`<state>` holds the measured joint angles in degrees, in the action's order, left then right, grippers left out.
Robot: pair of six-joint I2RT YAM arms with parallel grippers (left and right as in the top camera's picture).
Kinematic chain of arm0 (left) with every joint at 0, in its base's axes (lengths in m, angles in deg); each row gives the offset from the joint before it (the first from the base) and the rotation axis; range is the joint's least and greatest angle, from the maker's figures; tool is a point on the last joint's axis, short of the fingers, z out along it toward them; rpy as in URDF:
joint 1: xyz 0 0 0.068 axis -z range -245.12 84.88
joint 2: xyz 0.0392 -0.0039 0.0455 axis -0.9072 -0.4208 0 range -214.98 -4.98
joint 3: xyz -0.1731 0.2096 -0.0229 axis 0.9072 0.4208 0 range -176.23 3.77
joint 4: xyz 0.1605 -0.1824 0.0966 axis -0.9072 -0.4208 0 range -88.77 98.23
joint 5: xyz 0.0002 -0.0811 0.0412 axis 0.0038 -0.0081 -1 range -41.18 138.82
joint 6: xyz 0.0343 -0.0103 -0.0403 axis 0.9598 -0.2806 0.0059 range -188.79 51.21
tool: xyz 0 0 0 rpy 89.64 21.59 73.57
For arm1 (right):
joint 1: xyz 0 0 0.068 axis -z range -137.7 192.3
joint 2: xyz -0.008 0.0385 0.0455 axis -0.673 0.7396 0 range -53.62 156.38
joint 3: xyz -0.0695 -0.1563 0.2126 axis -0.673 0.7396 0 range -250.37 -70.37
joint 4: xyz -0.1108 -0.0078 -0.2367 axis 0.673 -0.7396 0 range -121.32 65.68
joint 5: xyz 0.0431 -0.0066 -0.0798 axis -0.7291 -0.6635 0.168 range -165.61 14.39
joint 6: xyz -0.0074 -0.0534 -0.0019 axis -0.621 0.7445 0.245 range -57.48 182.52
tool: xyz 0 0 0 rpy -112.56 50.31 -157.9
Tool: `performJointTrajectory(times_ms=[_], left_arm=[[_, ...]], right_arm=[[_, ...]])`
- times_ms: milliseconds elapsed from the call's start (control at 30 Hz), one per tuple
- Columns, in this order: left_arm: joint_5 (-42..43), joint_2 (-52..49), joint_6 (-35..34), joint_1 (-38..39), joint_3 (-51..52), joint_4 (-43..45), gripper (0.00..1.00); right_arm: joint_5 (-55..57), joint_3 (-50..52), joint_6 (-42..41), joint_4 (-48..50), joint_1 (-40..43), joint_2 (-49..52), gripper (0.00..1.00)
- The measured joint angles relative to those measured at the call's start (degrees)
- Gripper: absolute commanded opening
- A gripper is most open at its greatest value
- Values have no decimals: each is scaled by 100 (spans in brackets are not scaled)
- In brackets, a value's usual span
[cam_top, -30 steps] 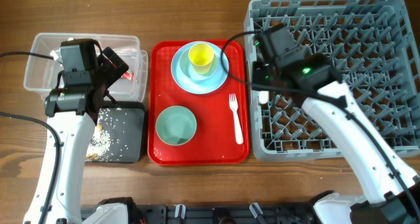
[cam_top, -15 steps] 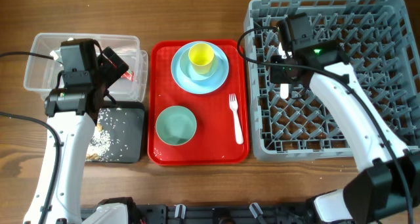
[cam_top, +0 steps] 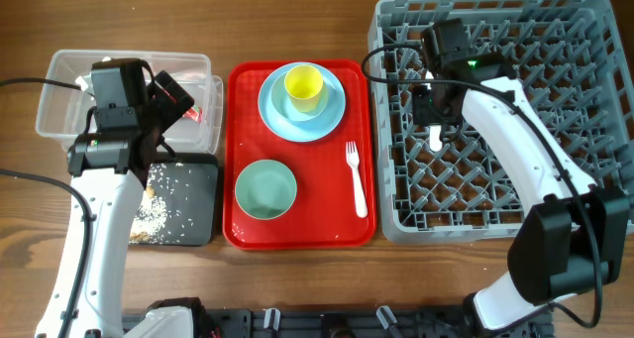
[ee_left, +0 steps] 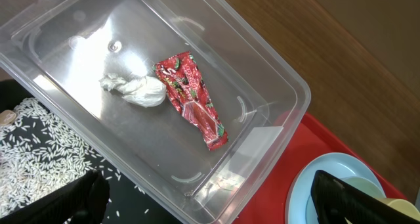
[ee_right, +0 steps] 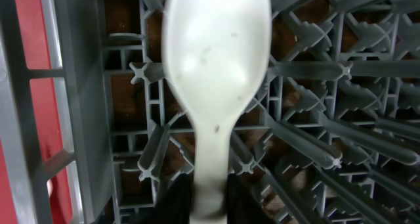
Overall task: Sort waste into correct bins and load items into the dishwasher rack
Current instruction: 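Move the right gripper back to the white fork and grasp it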
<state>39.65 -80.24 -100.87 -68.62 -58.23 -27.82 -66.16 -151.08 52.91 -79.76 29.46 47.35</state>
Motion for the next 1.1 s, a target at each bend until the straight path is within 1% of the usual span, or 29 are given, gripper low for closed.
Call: performJointTrajectory(times_ms=[133, 300, 367, 500, 667, 767, 867, 933, 967, 1100], left_arm=[[0, 0, 2, 0, 0, 0, 100], [0, 0, 0, 0, 0, 0, 100], [0, 0, 0, 0, 0, 2, 100], [0, 0, 0, 0, 0, 0, 100], [0, 0, 0, 0, 0, 0, 100], [0, 0, 0, 0, 0, 0, 100], [0, 0, 0, 0, 0, 0, 100], [0, 0, 0, 0, 0, 0, 100], [2, 0, 0, 0, 0, 0, 100], [0, 0, 0, 0, 0, 0, 100]], right_arm=[[0, 0, 35, 9, -2, 0, 34], [-9, 0, 114, -168, -2, 0, 35], [-136, -37, 116, -389, -2, 0, 35], [-852, -481, 61, -776, -2, -4, 36], [-1904, -796, -190, -782, -146, -227, 36], [-2194, -798, -424, -846, -579, -378, 37], [-2201, -765, -741, -837, -1207, -380, 39], [-2087, -717, -970, -837, -1530, -380, 39], [-1899, -614, -1255, -817, -1904, -380, 39], [-1290, -177, -1904, -627, -2472, -378, 39]])
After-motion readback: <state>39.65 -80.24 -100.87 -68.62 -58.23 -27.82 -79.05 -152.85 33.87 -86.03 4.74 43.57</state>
